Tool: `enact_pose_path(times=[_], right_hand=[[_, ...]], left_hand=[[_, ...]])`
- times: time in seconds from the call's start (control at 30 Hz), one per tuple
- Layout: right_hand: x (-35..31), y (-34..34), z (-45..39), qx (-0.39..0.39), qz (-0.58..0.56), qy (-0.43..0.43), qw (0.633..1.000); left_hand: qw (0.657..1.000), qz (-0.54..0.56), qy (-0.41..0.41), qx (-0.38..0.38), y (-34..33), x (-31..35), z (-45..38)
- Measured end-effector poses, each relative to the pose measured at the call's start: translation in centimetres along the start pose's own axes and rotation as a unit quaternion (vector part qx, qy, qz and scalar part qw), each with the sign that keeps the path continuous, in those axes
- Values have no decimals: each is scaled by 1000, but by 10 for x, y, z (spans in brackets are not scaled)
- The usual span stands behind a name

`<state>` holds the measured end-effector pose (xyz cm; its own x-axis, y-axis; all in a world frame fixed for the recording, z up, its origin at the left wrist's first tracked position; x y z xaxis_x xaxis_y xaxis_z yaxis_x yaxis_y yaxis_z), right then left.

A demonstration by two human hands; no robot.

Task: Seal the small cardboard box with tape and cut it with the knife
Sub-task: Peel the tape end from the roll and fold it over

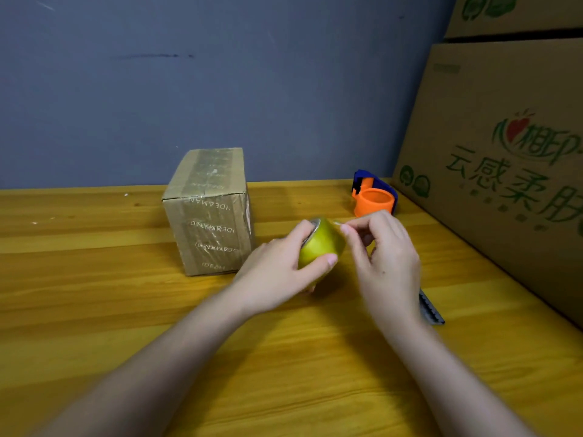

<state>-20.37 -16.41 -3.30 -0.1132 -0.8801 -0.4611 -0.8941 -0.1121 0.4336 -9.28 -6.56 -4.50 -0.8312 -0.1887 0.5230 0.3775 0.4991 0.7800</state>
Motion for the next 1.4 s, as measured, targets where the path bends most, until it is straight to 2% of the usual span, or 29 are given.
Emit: enact_pose_path(times=[0.1,0.23,0.33,0.4,0.5,0.63,0.73,0.8,0.93,1.03,1.17,1.23,1.33,1.4], right_hand=[[-8,6,-2,9,84,88,993],[-15,13,-5,16,145,199,969],[-23,18,-4,25,148,252,956],[-33,18,-1,28,133,288,948],[-43,19,2,41,119,314,941],[-40,23,-8,35,98,261,960],[-36,20,-26,8,58,117,991],[-33,20,-38,-13,33,52,998],[-33,22,-58,-66,80,87,991],[-37,23,-65,-77,140,131,978],[-40,22,-69,-80,103,97,987],[-40,21,-69,-87,86,74,990],[-45,22,-70,-83,76,87,990],[-52,26,-69,-64,81,121,987]], left_hand=[[986,165,16,-8,-7,1,-1],[982,187,1,0,-7,5,-3],[956,293,30,-7,-6,3,-5],[955,294,42,1,-5,-2,-6],[969,238,60,22,-1,-8,-8],[962,258,89,4,0,-4,-8],[938,324,126,-19,-1,6,-4],[925,352,144,-29,1,12,1],[904,394,158,-46,13,23,13],[913,387,123,-33,27,27,23],[911,403,86,-3,36,30,38],[931,359,54,18,37,31,43],[988,144,37,34,41,30,46],[995,77,51,41,43,29,46]])
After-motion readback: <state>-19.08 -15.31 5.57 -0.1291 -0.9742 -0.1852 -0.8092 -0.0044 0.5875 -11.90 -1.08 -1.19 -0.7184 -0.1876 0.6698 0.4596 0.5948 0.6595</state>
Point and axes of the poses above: each hand's wrist, its own z-axis away from the middle knuckle, its own y-axis out of the back of the hand, x = y × z, the point moved 4 cm from there along -z, towards the middle knuckle, and after that the axes turned 4 degrees about -z, right-handed, at the moved point
